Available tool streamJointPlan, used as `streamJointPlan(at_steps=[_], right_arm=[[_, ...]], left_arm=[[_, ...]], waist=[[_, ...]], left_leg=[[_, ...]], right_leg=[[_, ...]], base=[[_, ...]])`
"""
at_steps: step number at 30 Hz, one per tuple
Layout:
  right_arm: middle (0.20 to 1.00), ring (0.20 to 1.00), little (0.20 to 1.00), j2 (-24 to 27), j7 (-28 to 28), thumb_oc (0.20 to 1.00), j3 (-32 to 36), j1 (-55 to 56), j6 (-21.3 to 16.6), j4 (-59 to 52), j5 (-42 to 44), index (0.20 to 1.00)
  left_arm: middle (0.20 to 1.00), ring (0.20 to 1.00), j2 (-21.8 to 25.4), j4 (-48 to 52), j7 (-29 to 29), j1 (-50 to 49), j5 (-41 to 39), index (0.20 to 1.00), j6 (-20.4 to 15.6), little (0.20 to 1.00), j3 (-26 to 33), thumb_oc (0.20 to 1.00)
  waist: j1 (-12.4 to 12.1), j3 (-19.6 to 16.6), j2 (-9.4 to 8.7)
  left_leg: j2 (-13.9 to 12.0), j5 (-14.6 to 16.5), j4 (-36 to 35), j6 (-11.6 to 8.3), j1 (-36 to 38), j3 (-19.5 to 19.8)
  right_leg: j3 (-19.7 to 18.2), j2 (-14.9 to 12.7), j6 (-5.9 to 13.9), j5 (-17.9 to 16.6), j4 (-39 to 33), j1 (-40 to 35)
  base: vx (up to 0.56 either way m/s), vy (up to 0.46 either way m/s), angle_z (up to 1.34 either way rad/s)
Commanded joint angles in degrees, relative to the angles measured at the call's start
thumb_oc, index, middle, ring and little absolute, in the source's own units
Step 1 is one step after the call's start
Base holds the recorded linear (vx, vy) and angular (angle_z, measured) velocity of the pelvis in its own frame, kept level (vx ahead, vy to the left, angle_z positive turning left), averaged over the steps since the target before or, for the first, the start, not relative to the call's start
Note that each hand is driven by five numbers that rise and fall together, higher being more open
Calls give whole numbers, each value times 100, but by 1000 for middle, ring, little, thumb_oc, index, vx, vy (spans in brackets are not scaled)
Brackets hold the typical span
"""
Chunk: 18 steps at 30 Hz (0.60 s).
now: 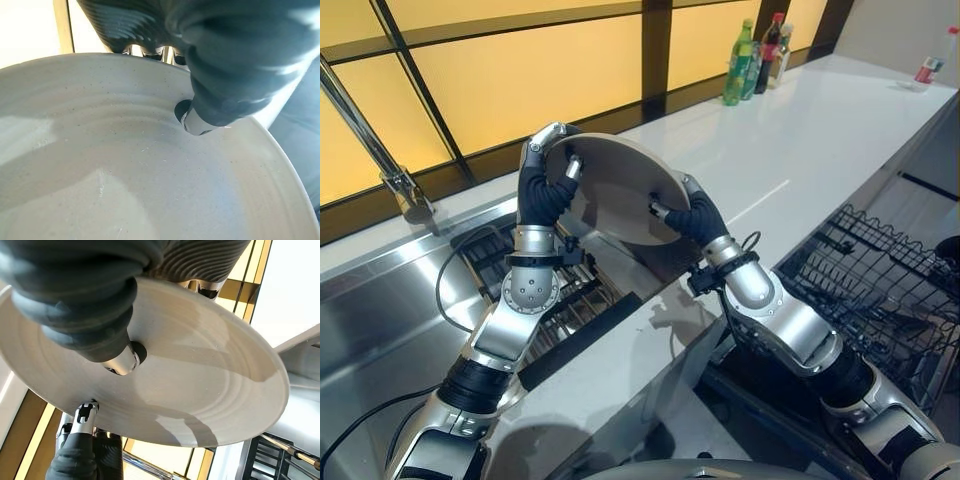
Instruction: Pick up plates and place into dishwasher.
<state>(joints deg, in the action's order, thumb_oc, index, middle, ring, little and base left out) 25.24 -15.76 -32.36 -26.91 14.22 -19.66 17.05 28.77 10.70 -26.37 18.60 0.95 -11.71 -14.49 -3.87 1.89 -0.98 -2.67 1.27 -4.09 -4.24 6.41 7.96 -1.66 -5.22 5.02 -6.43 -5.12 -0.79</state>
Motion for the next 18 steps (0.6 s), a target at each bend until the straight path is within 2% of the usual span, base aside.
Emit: streamJointPlan(at_steps=[1,9,13,14,15,16,18], right_arm=[[200,200,200,-224,423,200,-362,-569,-49,-18,206,200],[200,200,200,-176,357,200,-240,-600,-106,26,78,200],[200,200,200,-75,353,200,-69,-561,-167,1,-105,200],[200,200,200,-32,325,200,5,-546,-193,3,-186,200],[200,200,200,13,314,200,86,-522,-215,-2,-264,200],[200,200,200,79,322,200,200,-487,-243,-17,-384,200],[200,200,200,229,283,200,446,-400,-259,-59,-497,200]], left_arm=[[200,200,-62,359,139,872,-103,200,-402,200,-406,200],[200,200,-56,311,155,848,-105,200,-432,200,-393,200],[200,200,-24,292,146,788,-235,200,-240,200,-317,200],[238,238,-15,265,92,764,-278,238,-144,238,-279,238],[589,589,-6,242,108,718,-298,589,-79,589,-225,589],[1000,1000,24,201,80,654,-324,1000,-60,1000,-157,1000],[1000,1000,101,102,-45,526,-390,1000,-100,1000,29,1000]], waist=[[-38,-262,-92],[-33,-251,-104],[-18,-246,-99],[-14,-245,-99],[-9,-242,-98],[-1,-245,-91],[10,-248,-86]], left_leg=[[613,-5,76,446,-319,266],[607,3,87,448,-304,243],[595,15,103,451,-298,209],[593,17,106,452,-296,201],[593,17,109,452,-296,197],[590,18,105,453,-289,188],[583,18,99,452,-279,172]], right_leg=[[180,-87,235,982,953,-129],[175,-76,235,978,965,-136],[174,-72,231,975,967,-139],[177,-71,232,971,966,-139],[168,-69,233,969,966,-137],[162,-66,235,967,966,-138],[152,-60,234,961,960,-142]], base=[[0,0,0],[0,0,0],[0,0,0],[0,0,0],[0,0,0],[0,0,0],[0,0,0]])
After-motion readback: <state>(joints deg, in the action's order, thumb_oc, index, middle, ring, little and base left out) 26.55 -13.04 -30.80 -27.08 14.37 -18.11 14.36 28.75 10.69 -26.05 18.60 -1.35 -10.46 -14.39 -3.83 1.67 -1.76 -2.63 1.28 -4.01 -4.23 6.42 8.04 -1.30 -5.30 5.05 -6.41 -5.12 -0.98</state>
